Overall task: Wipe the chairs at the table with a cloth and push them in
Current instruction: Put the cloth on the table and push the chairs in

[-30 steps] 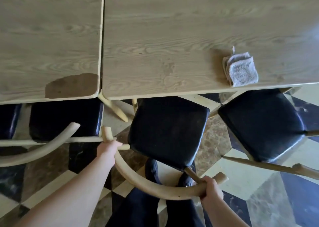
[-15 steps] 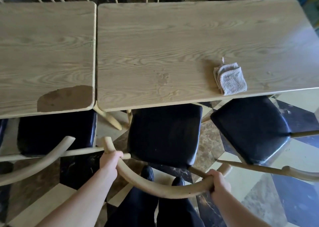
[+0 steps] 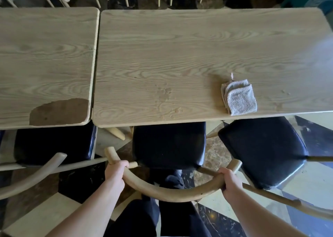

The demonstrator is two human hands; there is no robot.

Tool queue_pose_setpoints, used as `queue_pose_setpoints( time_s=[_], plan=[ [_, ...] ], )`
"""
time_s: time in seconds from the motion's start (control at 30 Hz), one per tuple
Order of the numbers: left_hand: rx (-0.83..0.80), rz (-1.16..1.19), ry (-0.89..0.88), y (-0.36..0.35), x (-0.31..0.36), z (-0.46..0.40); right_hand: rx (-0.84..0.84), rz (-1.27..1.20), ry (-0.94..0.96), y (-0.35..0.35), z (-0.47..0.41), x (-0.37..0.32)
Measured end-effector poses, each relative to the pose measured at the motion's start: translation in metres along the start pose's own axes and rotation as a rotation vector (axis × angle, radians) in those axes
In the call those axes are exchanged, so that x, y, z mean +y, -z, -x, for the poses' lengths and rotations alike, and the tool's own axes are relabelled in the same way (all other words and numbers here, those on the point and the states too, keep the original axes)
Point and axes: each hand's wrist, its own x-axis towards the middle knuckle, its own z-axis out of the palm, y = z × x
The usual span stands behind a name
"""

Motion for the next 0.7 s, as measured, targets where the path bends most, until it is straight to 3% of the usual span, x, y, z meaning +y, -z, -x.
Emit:
queue_pose_setpoints(
  time_s=[0.4,0.7],
  plan=[
    [0.089,0.053,0.016,-0.051,0.023,0.002,-0.060,0.061,0.026,-0.018,-0.033,-0.077],
    [0.141,0.023,0.070,-0.061,0.018,0.003,-0.068,0.054,0.020,-0.017,-0.039,-0.091]
  ],
)
